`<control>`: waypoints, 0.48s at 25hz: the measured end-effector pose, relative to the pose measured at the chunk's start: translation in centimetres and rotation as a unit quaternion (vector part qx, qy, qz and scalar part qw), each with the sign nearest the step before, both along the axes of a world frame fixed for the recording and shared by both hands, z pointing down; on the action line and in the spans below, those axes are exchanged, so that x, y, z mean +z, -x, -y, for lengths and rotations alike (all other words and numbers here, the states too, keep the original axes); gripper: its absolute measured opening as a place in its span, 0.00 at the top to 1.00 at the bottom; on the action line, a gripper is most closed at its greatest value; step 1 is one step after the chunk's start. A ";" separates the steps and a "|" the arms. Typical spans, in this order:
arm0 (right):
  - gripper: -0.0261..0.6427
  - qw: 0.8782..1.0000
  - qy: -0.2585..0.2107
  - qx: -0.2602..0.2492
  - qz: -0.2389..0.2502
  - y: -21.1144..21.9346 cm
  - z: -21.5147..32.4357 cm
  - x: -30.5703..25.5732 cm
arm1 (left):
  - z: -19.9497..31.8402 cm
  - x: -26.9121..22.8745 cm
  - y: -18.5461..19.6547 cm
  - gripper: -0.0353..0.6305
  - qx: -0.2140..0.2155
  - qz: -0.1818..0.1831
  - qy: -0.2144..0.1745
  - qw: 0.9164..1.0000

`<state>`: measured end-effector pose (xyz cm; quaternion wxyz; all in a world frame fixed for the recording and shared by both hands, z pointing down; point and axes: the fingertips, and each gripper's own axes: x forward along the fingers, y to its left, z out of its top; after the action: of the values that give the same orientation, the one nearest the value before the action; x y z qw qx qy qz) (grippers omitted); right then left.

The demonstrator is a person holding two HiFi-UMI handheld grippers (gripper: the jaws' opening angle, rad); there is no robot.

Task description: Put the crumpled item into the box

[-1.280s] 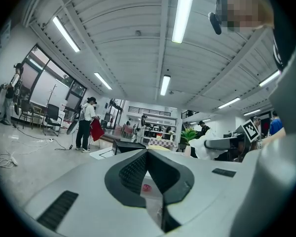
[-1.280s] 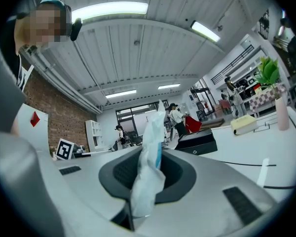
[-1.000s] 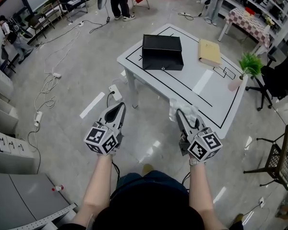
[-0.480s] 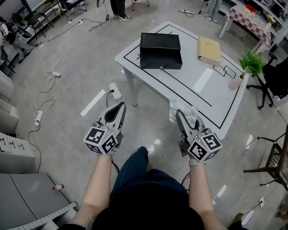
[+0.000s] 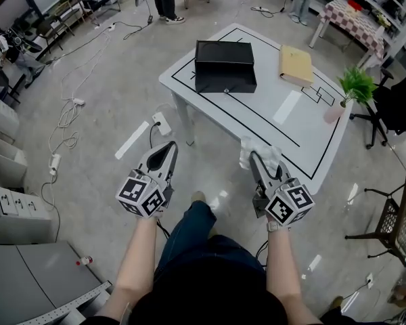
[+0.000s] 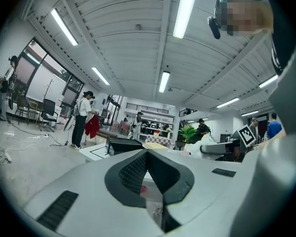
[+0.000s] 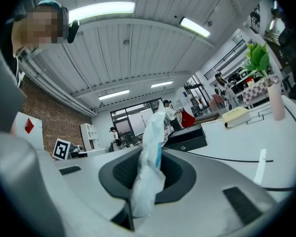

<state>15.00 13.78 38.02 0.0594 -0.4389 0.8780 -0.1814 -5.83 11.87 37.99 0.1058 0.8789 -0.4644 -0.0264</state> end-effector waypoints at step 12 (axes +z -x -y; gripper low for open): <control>0.88 1.000 0.013 -0.008 0.008 1.3 4.7 0.9 | 4.6 1.6 0.2 0.93 0.005 0.009 0.018 1.000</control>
<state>13.74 9.09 38.88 0.0596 -0.4306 0.8787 -0.1971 -6.00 7.31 39.60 0.1175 0.8791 -0.4618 -0.0096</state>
